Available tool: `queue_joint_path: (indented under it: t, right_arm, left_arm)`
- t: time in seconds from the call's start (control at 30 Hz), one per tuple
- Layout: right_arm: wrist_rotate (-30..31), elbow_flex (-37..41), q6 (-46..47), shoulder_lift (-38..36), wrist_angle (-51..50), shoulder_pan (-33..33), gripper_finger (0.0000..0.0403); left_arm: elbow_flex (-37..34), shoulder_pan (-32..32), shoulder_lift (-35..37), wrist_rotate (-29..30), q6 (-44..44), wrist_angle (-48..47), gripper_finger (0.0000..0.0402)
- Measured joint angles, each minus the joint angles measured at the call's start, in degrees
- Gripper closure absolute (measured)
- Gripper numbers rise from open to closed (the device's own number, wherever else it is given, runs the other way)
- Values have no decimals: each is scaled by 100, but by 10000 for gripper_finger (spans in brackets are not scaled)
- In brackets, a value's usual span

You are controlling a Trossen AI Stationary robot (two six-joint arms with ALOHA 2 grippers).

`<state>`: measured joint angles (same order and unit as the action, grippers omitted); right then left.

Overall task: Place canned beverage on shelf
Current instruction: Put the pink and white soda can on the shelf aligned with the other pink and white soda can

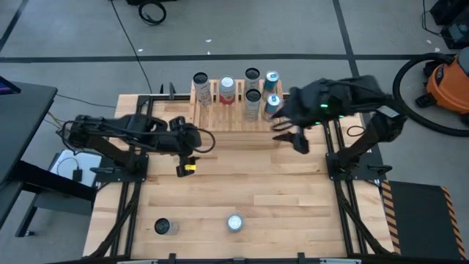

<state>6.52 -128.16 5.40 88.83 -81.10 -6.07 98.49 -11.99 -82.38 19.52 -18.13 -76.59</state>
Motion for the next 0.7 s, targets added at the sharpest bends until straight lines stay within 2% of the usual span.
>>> queue_joint_path:
  t: [0.23, 0.43, 0.63, 0.7]
  right_arm:
    - [1116, 0, 446, -660, -1, -1056, 68]
    - [2219, 0, 787, -868, -52, -1995, 68]
    - [3451, 2, 1280, -910, -596, -2613, 68]
    - [3686, 9, 1402, -913, -687, -2764, 68]
  left_arm:
    - [-473, -452, 564, 387, -377, 267, 83]
    - [-1491, -737, 1316, 587, -557, 984, 83]
    - [-2620, -905, 2094, 627, -971, 1574, 83]
    - [-2999, -962, 2321, 630, -978, 1917, 83]
